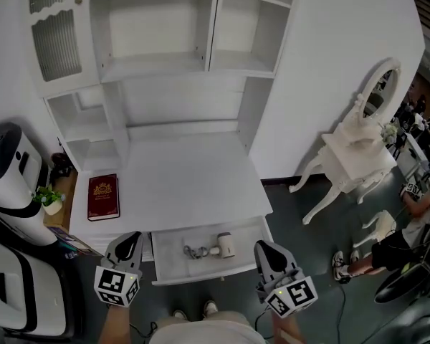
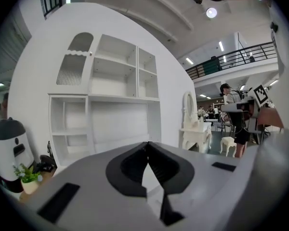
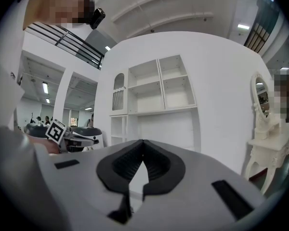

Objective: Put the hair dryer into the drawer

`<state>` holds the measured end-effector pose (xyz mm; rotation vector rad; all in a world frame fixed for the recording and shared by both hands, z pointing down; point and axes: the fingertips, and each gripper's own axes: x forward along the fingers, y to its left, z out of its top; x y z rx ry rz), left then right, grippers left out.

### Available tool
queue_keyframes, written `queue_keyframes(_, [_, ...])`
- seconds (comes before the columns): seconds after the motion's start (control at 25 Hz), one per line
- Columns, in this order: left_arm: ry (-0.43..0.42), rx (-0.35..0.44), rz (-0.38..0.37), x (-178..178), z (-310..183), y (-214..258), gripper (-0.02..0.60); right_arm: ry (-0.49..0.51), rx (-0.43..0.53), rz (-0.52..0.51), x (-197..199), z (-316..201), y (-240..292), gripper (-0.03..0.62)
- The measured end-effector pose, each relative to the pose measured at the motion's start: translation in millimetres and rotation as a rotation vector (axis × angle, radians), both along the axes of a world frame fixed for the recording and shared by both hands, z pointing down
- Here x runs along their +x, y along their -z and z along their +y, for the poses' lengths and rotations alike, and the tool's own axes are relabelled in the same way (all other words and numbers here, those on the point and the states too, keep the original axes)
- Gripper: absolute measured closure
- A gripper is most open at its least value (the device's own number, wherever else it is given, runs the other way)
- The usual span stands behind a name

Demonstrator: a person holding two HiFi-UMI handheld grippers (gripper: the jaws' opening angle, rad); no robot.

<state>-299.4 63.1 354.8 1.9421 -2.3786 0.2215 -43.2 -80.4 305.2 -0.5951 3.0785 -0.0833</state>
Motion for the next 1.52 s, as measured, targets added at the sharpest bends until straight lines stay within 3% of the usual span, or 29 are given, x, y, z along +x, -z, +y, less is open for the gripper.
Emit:
queue_keyframes(0.4, [0.114,0.15,-0.088,2.4,39.4,83.1,0.565,-0.058,0.052,-0.036,25.4,-40.1,25.2,0.585])
queue_keyframes(0.6, [0.143,0.216,-0.054,2.6,51.4,94.4,0.565,-0.09,0.039,-0.045,33.6,-51.0,25.7,0.586])
queue_keyframes(0.92, [0.202,0.211,-0.062,12.9,76.1,92.0,0.566,-0.094,0.048,-0.031,42.1,-52.7,27.5,0.585])
queue_keyframes(1.52, [0.19,0.223,-0.06,25.8,77.7,93.8,0.566,-0.053,0.063,-0.017,35.6,-40.5,29.4,0.586])
